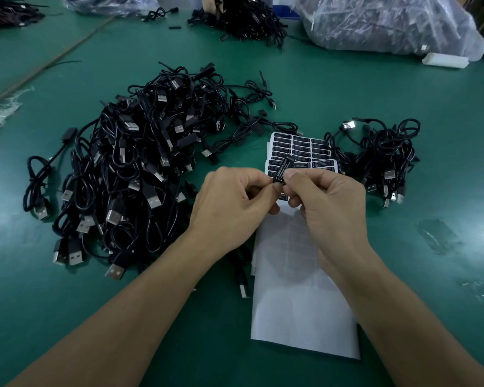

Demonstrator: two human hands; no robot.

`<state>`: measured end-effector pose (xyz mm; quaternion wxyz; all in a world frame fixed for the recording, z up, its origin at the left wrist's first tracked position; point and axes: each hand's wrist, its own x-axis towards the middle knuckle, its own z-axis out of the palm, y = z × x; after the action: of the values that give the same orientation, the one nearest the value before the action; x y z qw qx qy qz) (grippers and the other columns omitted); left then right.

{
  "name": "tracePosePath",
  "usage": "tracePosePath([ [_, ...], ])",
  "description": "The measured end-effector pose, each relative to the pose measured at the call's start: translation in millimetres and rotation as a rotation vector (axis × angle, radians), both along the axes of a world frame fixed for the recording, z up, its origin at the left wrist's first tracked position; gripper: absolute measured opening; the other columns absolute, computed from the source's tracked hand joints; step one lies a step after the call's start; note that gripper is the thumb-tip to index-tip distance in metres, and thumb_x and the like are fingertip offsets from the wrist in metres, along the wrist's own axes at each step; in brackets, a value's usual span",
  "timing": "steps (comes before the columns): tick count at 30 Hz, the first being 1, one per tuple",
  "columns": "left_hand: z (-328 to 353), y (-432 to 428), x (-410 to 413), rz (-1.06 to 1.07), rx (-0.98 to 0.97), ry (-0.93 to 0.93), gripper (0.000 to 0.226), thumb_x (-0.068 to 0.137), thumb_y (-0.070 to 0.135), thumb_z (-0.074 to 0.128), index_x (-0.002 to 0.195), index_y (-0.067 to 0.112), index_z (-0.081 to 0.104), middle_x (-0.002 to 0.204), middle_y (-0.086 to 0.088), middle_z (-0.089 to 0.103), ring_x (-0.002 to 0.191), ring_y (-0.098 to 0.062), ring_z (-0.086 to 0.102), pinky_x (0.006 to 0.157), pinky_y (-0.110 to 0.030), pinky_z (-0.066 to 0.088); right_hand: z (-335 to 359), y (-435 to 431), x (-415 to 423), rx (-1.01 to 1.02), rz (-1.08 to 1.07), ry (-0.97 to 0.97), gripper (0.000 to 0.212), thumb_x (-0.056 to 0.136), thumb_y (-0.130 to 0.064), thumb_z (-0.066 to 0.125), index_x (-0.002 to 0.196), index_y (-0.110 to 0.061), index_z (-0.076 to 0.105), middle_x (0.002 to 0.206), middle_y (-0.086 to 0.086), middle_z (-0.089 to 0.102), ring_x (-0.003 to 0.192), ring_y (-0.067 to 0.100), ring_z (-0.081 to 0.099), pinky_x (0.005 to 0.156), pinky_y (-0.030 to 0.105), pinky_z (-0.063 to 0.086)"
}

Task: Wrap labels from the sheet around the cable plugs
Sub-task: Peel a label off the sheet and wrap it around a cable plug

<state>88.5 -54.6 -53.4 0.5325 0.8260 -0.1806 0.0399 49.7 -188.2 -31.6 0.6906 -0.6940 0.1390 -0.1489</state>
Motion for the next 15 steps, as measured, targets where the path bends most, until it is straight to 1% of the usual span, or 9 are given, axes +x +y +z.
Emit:
tracePosePath([
  [6,-0.1,-0.3,-0.9,0.001,0.004,-0.019,0.017,0.087,0.035,0.065,0.08,0.027,0.079,0.065,0.017,0.072,0.06,-0.012,0.069,0.061,-0.044,0.057,-0.2,0.1,0.5,-0.002,-0.012,0.009,0.023,0.088,-0.014,0.072,0.066,-0.018,0.071,0.059,-0.006,0.068,0.053,0.001,0.055,0.053,0.012,0.044],
  [11,-1.1,-0.4,-0.3,0.003,-0.006,-0.02,0.016,0.087,0.033,0.065,0.082,0.026,0.079,0.065,0.017,0.072,0.062,-0.009,0.07,0.062,-0.042,0.058,-1.1,0.1,1.8,-0.011,-0.02,0.01,0.026,0.087,-0.014,0.072,0.062,-0.019,0.071,0.06,-0.005,0.068,0.053,0.002,0.056,0.052,0.012,0.043],
  [15,-2.1,-0.8,-0.2,0.007,-0.009,-0.029,0.016,0.088,0.032,0.066,0.081,0.027,0.079,0.065,0.017,0.072,0.06,-0.005,0.068,0.06,-0.039,0.057,-1.4,-0.3,2.0,-0.018,-0.027,0.014,0.027,0.086,-0.016,0.073,0.059,-0.02,0.07,0.06,-0.006,0.069,0.052,0.001,0.056,0.051,0.011,0.042],
])
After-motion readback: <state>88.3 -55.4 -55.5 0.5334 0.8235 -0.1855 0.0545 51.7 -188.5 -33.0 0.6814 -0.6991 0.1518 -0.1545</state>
